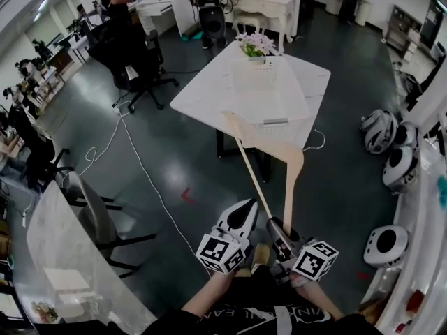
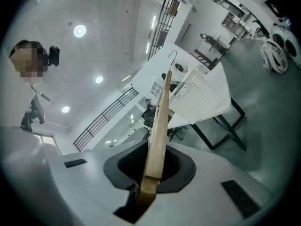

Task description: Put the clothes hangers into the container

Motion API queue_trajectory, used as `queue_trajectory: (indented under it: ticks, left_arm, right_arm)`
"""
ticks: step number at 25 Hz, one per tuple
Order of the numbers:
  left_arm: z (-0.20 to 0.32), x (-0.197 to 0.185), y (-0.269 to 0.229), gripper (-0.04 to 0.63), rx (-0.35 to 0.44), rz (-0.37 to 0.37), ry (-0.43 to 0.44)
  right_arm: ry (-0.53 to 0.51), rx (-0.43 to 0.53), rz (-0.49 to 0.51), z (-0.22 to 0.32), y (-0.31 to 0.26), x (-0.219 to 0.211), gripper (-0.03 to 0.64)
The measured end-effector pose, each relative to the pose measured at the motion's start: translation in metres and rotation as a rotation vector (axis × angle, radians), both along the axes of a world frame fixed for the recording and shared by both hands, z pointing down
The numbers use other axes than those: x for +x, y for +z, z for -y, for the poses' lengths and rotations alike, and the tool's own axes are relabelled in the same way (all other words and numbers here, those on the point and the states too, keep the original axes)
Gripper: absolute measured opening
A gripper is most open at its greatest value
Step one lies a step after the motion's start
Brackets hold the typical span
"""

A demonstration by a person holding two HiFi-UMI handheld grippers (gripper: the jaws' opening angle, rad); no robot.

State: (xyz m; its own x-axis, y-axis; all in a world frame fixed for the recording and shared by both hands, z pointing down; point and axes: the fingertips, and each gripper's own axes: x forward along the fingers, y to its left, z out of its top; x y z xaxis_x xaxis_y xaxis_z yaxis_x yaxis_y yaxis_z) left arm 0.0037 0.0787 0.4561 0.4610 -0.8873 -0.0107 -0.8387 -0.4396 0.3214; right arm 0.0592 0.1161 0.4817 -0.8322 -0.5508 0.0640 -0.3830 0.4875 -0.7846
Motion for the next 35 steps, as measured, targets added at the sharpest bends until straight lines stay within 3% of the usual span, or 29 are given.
queue_trajectory:
  ticks: [19,35]
  left_arm:
    - [0.086,0.015,-0.013,0.015,0.033,0.023,0.001]
    - [0.110,0.024,-0.018,0.015,0.043,0.019,-0.019]
  right_arm:
    - [0.031,0.039,-0.052,0.089,-0.015,0.023,0.055]
    - [0.029,0.023,-0.058,0.118,-0.011,0.037,0.055]
